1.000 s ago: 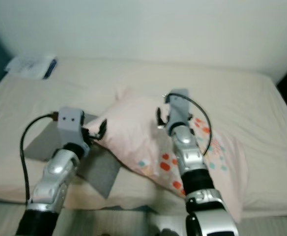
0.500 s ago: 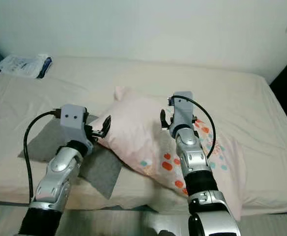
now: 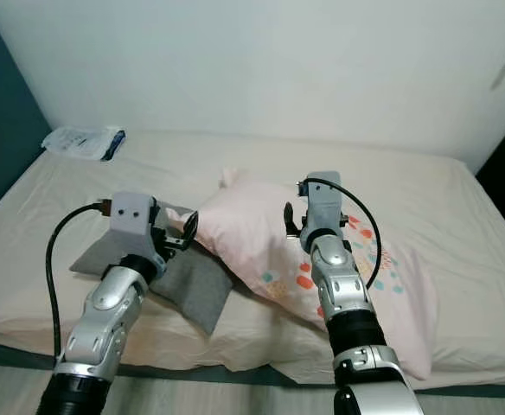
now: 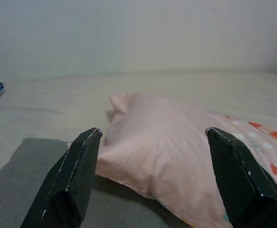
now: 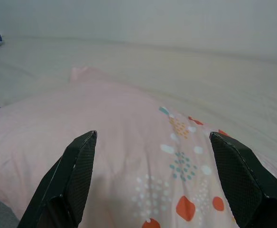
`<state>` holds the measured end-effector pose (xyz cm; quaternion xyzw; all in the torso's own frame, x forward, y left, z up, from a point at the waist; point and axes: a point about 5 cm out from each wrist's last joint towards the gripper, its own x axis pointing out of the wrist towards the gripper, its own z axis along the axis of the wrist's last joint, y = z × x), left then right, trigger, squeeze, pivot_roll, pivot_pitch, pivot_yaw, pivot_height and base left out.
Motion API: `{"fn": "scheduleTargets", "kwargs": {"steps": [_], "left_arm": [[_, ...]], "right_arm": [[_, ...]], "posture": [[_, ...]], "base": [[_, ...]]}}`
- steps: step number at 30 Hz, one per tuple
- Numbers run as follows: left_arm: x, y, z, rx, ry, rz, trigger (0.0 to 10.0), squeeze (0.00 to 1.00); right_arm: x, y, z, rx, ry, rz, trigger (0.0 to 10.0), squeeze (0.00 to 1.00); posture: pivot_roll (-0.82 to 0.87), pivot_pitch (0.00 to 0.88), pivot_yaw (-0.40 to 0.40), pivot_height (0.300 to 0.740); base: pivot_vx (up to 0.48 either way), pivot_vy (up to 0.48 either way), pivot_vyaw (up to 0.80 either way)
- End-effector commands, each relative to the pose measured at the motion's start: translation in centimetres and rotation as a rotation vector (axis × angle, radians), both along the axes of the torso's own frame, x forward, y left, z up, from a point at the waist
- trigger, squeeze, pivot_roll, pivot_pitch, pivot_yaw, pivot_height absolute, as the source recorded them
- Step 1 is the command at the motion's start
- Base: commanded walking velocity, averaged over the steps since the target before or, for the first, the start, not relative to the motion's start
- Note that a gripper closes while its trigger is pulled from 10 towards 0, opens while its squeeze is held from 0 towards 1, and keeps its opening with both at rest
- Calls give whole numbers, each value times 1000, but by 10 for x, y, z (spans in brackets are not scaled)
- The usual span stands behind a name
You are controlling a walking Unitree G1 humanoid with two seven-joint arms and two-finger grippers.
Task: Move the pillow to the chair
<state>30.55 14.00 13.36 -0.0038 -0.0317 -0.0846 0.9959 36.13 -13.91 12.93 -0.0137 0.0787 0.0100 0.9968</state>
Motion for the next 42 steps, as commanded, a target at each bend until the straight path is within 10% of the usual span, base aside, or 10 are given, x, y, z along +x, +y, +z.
{"fn": "scheduleTargets", "kwargs": {"steps": [1, 42], "left_arm": [[0, 3, -7, 27, 38, 13, 10000, 0], [-1, 7, -14, 61, 68, 82, 10000, 0]], "right_arm": [[-3, -1, -5, -1, 16, -8, 10000, 0], [-5, -4, 1, -2, -24, -5, 10000, 0]], "posture": [[-12, 116, -43, 731], [-22, 130, -49, 642]], "base": [[0, 0, 0], [0, 0, 0]]}}
